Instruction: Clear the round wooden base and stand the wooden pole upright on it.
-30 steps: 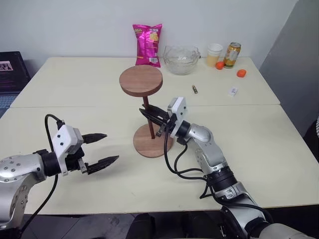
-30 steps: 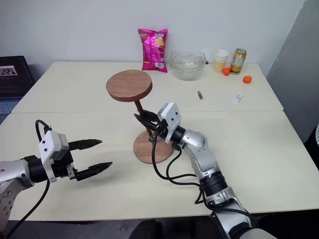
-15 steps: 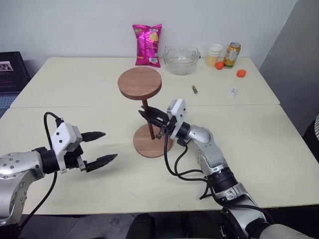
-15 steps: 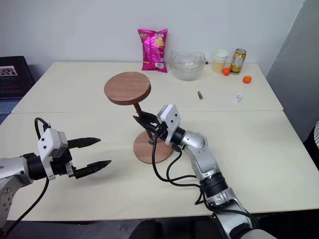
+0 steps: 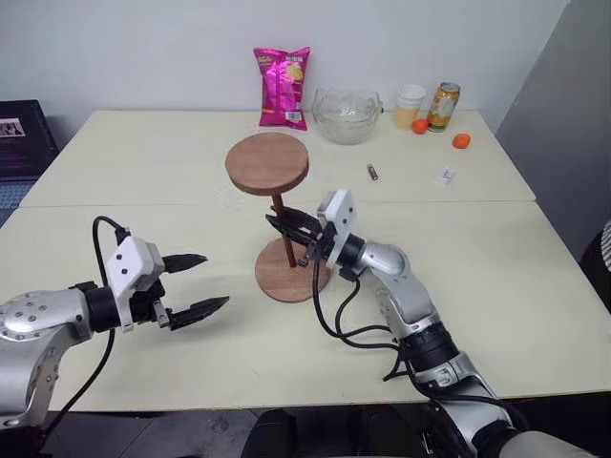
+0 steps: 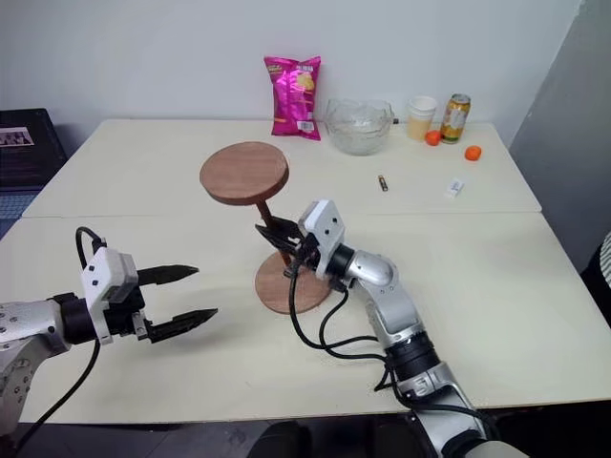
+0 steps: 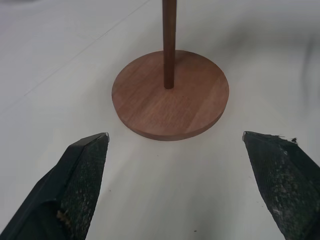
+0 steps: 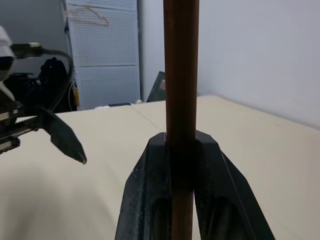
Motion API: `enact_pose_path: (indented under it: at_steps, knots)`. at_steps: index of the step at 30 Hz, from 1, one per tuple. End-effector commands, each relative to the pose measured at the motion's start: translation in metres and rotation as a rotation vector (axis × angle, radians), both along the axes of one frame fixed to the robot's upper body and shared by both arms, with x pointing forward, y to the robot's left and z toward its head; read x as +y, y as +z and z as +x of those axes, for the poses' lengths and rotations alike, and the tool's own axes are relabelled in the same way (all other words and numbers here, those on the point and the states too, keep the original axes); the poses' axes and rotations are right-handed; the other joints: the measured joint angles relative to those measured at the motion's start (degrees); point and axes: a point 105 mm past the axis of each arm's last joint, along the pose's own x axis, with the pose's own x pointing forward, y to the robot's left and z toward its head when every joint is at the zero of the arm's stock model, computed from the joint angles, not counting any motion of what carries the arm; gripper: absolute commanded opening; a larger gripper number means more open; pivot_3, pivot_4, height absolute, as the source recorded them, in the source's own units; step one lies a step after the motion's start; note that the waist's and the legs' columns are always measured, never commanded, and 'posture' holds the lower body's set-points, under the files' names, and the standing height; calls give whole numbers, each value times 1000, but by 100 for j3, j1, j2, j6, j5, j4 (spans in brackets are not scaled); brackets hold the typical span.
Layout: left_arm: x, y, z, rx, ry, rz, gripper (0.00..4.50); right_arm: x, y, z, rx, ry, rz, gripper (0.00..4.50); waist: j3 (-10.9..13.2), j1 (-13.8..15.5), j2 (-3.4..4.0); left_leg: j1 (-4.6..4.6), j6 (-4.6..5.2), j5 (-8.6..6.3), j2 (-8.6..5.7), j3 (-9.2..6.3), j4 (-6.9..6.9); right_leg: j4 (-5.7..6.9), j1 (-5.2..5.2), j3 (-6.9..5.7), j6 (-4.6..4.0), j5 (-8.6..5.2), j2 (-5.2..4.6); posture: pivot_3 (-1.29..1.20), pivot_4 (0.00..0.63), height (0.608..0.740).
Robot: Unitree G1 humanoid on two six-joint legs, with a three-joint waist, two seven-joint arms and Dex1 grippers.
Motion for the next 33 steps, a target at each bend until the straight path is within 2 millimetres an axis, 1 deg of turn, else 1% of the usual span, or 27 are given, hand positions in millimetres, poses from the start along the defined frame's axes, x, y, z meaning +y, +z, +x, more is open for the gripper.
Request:
enact_pose_path:
  at_steps: [1, 8, 10, 12, 17, 20, 27, 33]
  knots:
    - [-2, 8, -1, -36, -27, 25, 4500, -3, -39, 3, 168, -7, -106, 224, -2, 1, 0, 0, 0, 0, 0, 0, 0, -1, 1, 0, 0, 0, -1, 0, 150, 740]
    - [-4, 8, -1, -39, -31, 26, 4500, -1, -51, -1, 159, -6, -175, 224, -25, -2, -2, 8, 0, 0, 0, 1, -2, 0, 5, 1, 0, 0, -1, 0, 150, 740]
    - [-4, 8, -1, -39, -32, 27, 4500, -3, -62, -2, 158, -14, -209, 224, -30, -3, -2, 10, 1, 0, 0, 2, -3, 0, 7, 1, 0, 0, -1, 0, 150, 740]
    - [-4, 8, -1, -39, -33, 27, 4500, -6, -71, -2, 182, -20, -237, 224, -38, -2, 3, 15, 1, 0, 0, 3, -4, -1, 11, 1, 0, 0, -1, 0, 150, 740]
    - [-4, 8, 0, -37, -36, 30, 4500, -10, -85, 1, 278, -41, -263, 224, -47, -2, 15, 50, 1, -1, 0, 6, -13, -2, 40, 4, -3, -3, -1, 0, 150, 740]
    - [-5, 8, 1, -38, -39, 32, 4500, -12, -88, 5, 308, -52, -275, 224, -59, -3, 7, 96, 1, -2, 0, 8, -31, -9, 82, 5, -11, -9, -2, 0, 150, 740]
    - [-6, 8, 4, -45, -42, 29, 4500, -18, -99, 10, 349, -78, -321, 224, -96, -4, 2, 115, 0, -2, -1, 12, -59, -10, 86, 8, -12, -9, -3, 0, 150, 740]
    - [-6, 9, 4, -49, -37, 28, 4500, -22, -105, 8, 347, -80, -334, 224, -105, -1, 1, 158, 0, -1, -2, 18, -92, -13, 95, 11, -25, -18, -6, 0, 150, 740]
